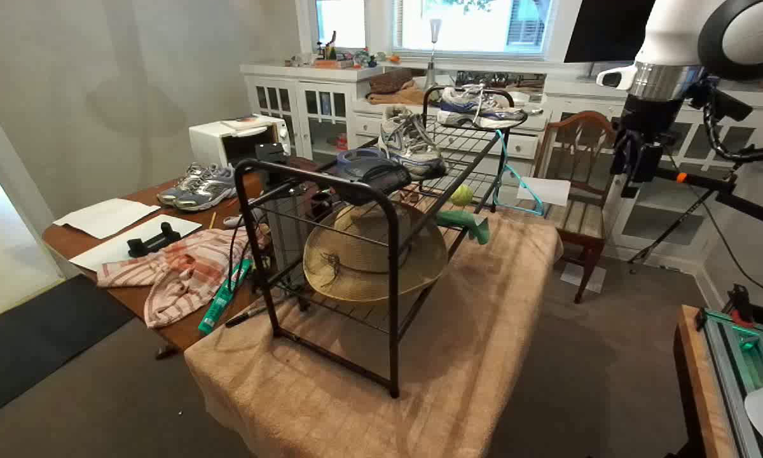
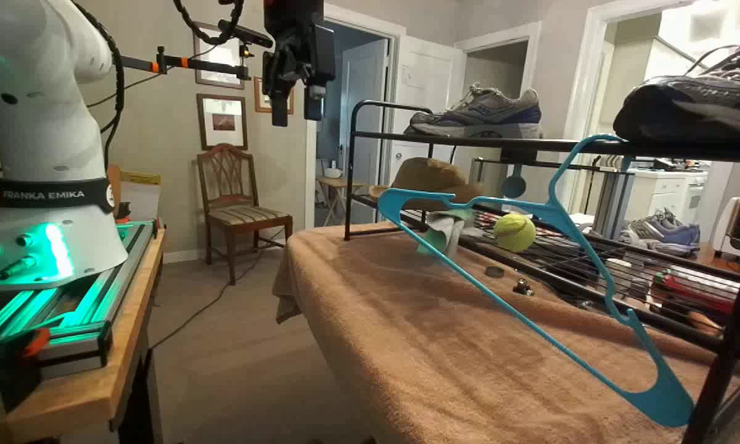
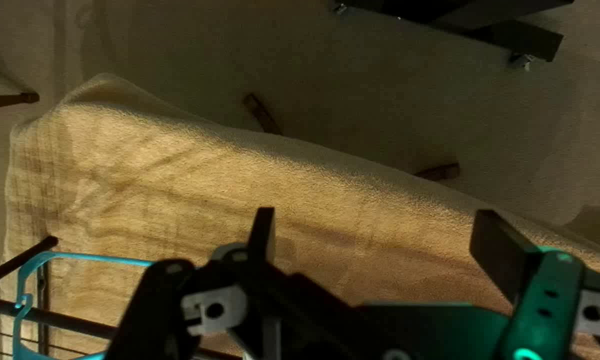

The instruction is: Move the green cloth to the right

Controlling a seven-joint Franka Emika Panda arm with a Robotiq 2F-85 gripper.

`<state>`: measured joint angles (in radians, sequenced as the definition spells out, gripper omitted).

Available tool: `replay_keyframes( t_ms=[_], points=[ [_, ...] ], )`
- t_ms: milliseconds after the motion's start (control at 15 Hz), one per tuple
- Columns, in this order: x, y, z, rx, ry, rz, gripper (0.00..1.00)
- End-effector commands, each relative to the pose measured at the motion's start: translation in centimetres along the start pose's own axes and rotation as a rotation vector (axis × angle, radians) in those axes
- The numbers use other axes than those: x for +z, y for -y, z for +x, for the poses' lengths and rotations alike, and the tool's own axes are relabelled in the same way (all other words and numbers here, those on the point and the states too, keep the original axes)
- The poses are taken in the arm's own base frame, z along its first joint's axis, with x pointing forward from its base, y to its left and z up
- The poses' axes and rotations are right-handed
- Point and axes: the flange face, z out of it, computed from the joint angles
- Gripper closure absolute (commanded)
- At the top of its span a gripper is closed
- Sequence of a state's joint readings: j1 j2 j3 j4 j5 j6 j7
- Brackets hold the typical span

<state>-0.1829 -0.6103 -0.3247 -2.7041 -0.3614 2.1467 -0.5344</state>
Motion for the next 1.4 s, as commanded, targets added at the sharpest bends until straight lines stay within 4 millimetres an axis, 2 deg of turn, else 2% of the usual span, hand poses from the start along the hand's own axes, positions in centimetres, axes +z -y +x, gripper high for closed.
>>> replay_keyframes(
  t_ms=[0, 267, 667, 1000, 1333],
  points=[
    [-0.1, 0.0, 0.0, 0.000, 0.001, 0.000, 0.00],
    [-0.1, 0.1, 0.4, -0.006, 0.007, 0.028, 0.00],
    [0.3, 0.3, 6.0, 0.019, -0.136, 0.014, 0.00],
    [3.1, 0.6, 10.6, 0.088, -0.182, 0.031, 0.00],
    [7.0, 0.3, 13.8, 0.114, -0.217, 0.012, 0.00]
  ],
)
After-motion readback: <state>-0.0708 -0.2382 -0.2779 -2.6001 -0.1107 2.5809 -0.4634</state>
